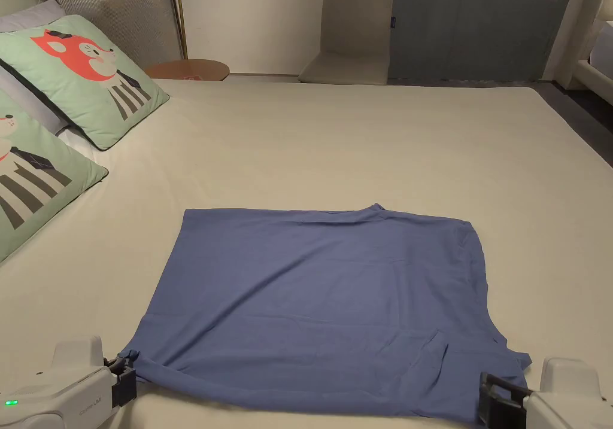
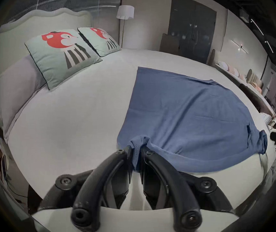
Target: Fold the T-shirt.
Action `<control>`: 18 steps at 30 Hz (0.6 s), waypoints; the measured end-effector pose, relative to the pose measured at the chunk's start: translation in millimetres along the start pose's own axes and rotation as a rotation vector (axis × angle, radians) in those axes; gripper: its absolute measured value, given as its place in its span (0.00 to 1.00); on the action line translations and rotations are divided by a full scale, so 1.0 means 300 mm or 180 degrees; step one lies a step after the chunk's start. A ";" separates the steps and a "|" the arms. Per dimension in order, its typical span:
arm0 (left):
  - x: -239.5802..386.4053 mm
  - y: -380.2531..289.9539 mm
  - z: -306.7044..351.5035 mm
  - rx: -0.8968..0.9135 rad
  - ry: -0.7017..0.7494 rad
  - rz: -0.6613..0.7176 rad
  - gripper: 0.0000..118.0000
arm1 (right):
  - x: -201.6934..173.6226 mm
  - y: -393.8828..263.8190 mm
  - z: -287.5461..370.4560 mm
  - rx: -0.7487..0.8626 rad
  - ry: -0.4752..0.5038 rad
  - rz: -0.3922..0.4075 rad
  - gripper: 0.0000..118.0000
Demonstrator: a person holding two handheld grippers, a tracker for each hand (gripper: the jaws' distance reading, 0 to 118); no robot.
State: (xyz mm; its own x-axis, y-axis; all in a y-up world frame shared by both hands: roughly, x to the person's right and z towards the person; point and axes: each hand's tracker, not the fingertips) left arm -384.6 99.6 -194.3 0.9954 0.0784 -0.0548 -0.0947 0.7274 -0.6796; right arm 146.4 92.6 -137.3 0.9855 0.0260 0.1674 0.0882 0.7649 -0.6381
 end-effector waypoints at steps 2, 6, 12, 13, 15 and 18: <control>0.002 -0.001 0.003 -0.0015 -0.0009 0.0008 0.05 | -0.005 -0.030 -0.011 -0.0186 0.0004 0.0010 0.88; 0.013 -0.001 0.012 -0.0025 0.0001 0.0011 0.05 | -0.007 -0.067 -0.044 -0.0252 0.0140 -0.0057 0.63; -0.005 0.015 0.012 0.0046 -0.0023 0.0153 0.05 | -0.012 -0.040 -0.009 -0.0089 0.0269 -0.0110 0.01; -0.007 0.025 0.014 0.0059 -0.0036 0.0169 0.05 | -0.011 -0.022 0.003 0.0022 0.0233 -0.0111 0.01; -0.009 0.055 0.016 0.0136 -0.0037 0.0187 0.05 | 0.002 0.017 -0.002 0.0175 0.0213 -0.0119 0.01; -0.003 0.124 0.010 0.0246 -0.0077 0.0209 0.05 | 0.011 0.130 0.020 0.0440 0.0227 -0.0159 0.01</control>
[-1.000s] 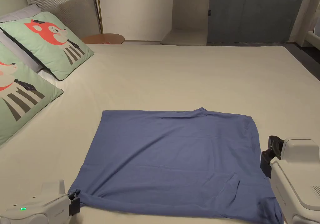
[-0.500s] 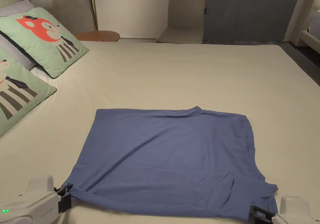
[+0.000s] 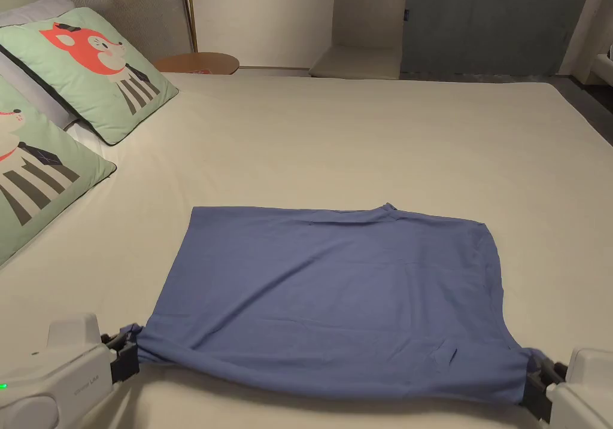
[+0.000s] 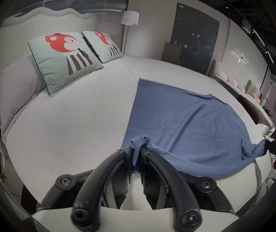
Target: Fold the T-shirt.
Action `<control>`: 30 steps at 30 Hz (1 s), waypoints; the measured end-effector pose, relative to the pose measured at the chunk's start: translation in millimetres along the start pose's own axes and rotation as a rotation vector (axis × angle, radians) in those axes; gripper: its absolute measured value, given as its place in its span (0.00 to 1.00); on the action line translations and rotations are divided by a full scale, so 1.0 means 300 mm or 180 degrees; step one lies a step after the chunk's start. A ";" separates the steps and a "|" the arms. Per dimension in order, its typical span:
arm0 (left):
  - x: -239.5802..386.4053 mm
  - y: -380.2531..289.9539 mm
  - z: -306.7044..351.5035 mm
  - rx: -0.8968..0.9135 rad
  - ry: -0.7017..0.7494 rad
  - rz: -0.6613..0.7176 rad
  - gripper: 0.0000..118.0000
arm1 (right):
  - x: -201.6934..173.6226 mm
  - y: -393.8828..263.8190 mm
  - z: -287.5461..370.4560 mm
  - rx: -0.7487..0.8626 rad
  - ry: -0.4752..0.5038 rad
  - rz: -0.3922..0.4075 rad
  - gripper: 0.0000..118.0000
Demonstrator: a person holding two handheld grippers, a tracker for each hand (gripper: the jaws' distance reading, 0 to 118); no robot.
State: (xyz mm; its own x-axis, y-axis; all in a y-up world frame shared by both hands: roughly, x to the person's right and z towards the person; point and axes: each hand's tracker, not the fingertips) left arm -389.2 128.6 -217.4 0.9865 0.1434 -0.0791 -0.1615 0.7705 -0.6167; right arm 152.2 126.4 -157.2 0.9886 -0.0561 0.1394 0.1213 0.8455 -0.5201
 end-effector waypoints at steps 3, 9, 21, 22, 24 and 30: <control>0.013 0.069 -0.029 0.0109 0.0018 -0.0017 0.05 | -0.004 0.075 -0.030 0.0153 -0.0037 0.0069 0.01; 0.021 0.193 -0.150 0.0188 -0.0035 0.0073 0.05 | -0.009 0.226 -0.174 0.0232 -0.0059 0.0048 0.01; 0.107 0.285 -0.538 -0.0202 0.0265 -0.0389 0.05 | -0.030 0.318 -0.625 -0.0109 -0.0238 0.0414 0.01; 0.111 0.279 -0.561 -0.0238 0.0292 -0.0409 0.05 | -0.029 0.316 -0.662 -0.0182 -0.0240 0.0430 0.01; 0.105 0.264 -0.608 -0.0342 0.0337 -0.0452 0.05 | -0.047 0.315 -0.696 -0.0388 -0.0262 0.0472 0.02; 0.097 0.216 -0.644 -0.0456 0.0433 -0.0398 0.12 | -0.024 0.258 -0.794 -0.0684 -0.0270 0.0394 0.02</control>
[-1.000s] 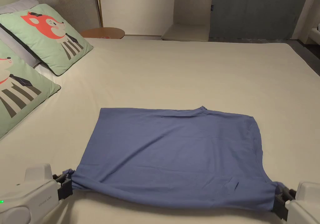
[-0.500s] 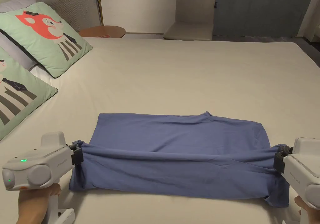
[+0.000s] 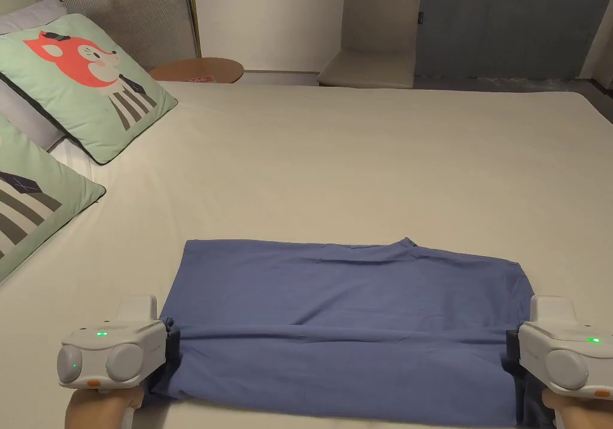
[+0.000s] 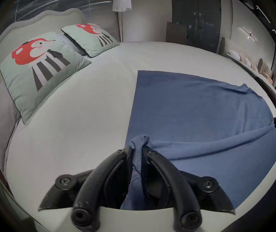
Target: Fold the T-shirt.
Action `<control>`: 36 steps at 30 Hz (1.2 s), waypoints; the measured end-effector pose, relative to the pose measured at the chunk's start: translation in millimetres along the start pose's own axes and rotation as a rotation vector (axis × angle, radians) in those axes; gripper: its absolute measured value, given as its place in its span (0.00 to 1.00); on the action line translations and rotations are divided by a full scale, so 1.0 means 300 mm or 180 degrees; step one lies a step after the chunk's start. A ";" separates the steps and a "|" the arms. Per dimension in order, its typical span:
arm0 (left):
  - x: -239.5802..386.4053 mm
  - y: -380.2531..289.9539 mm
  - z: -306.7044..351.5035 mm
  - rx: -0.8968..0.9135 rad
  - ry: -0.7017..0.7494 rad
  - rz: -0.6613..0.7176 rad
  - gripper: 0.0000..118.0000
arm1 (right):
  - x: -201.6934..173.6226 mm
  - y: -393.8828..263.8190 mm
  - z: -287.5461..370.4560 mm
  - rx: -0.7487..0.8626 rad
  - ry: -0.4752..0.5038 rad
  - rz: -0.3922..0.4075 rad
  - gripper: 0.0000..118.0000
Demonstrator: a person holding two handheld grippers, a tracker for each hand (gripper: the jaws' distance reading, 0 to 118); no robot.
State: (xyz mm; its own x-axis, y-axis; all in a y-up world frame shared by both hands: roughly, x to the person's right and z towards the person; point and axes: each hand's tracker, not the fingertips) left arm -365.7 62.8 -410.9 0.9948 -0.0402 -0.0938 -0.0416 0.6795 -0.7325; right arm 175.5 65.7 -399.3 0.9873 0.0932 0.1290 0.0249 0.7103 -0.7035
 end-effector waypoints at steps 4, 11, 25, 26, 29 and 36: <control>0.007 0.025 0.053 0.0017 0.0018 0.0031 0.81 | 0.016 0.018 0.077 0.0151 0.0060 -0.0139 0.43; 0.057 0.087 0.373 0.0885 -0.0398 0.0231 0.91 | 0.013 0.074 0.414 0.0923 0.0194 -0.0223 0.87; 0.190 -0.081 0.864 0.2338 -0.0363 -0.0010 0.78 | -0.072 -0.102 0.918 0.2072 0.0137 0.0010 0.64; 0.195 -0.097 0.876 0.2373 -0.0379 -0.0060 0.64 | -0.095 -0.123 0.947 0.2101 0.0130 0.0034 0.51; 0.202 -0.125 0.882 0.2369 -0.0458 -0.0110 0.00 | -0.122 -0.160 0.967 0.2113 0.0103 0.0030 0.01; 0.195 -0.140 0.858 0.2171 -0.0627 -0.0098 0.00 | -0.153 -0.173 0.998 0.2156 0.0105 0.0036 0.01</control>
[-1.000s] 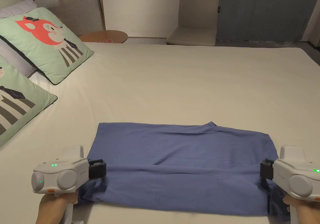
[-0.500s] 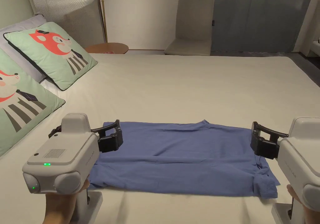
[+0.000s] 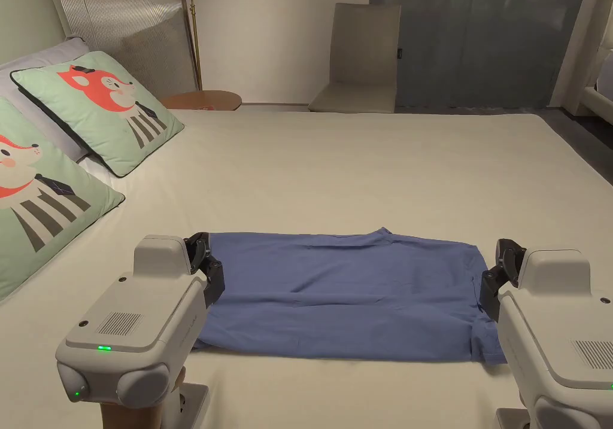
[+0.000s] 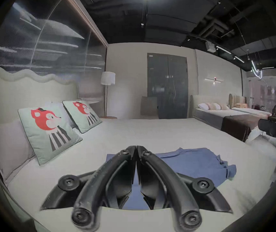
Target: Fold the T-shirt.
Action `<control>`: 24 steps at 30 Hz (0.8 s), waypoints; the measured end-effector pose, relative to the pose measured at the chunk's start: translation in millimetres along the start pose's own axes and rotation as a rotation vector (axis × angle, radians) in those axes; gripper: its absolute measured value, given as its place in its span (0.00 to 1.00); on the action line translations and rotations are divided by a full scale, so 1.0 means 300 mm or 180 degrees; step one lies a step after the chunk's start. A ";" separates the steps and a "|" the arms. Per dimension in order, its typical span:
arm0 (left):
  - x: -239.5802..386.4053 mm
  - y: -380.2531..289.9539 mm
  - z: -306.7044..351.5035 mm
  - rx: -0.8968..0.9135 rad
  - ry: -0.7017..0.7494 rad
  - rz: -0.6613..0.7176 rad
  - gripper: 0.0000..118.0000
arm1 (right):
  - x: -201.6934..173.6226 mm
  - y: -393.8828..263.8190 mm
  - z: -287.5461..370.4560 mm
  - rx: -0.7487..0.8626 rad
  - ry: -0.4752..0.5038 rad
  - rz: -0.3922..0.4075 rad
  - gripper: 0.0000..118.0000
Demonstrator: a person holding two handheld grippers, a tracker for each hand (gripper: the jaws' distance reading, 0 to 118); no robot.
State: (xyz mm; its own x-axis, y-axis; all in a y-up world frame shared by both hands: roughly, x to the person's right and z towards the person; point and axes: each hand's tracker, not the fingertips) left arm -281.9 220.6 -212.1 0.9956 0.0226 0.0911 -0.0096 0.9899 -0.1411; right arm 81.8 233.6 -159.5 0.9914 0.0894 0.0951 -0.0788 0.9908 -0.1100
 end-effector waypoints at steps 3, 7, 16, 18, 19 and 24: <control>-0.010 -0.003 -0.018 -0.0122 0.0029 -0.0047 0.00 | 0.010 0.000 -0.018 0.0003 0.0004 -0.0008 0.00; -0.061 -0.031 -0.088 -0.0601 0.0106 -0.0071 0.00 | 0.021 -0.006 -0.049 -0.0034 0.0012 -0.0029 0.00; -0.250 -0.192 -0.293 -0.1522 0.0242 0.0025 0.04 | 0.041 -0.071 -0.137 -0.0238 -0.0004 -0.0073 0.01; -0.301 -0.235 -0.334 -0.1726 0.0282 0.0159 0.41 | 0.042 -0.085 -0.151 -0.0291 -0.0023 -0.0061 0.01; -0.324 -0.257 -0.351 -0.1788 0.0341 0.0223 0.64 | 0.045 -0.092 -0.163 -0.0329 -0.0021 -0.0065 0.01; -0.397 -0.372 -0.408 -0.2158 0.0542 0.0356 0.86 | 0.054 -0.130 -0.213 -0.0484 -0.0037 -0.0067 0.01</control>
State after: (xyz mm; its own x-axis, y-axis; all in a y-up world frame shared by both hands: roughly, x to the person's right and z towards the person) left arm -388.0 90.3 -327.9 0.9933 0.0422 -0.1073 -0.1074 0.6767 -0.7284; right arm 107.5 189.8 -216.8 0.9914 0.0707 0.1102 -0.0404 0.9657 -0.2563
